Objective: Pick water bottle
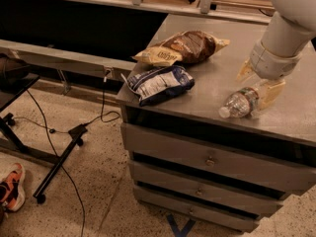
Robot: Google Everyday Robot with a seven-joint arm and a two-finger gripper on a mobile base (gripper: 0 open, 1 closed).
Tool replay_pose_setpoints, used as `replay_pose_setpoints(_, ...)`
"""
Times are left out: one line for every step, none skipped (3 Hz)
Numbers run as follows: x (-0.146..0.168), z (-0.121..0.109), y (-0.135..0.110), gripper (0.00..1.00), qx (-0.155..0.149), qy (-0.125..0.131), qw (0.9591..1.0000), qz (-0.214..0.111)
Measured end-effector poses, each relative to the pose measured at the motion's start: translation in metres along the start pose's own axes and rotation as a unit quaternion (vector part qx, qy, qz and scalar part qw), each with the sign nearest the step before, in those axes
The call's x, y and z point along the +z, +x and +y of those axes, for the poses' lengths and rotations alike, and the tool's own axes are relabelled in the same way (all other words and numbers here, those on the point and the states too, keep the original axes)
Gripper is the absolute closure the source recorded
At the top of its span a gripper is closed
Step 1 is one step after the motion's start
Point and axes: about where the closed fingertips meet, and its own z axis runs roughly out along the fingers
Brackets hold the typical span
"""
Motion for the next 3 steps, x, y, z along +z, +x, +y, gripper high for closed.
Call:
replay_pose_setpoints(0.002,-0.001,0.0,0.62,0.0,0.001,1.0,0.0)
replay_pose_setpoints(-0.02,0.0,-0.003,0.93,0.002,0.032,0.9995,-0.003)
replay_pose_setpoints(-0.066,0.007,-0.017,1.0,-0.004,0.082,0.9965,0.015)
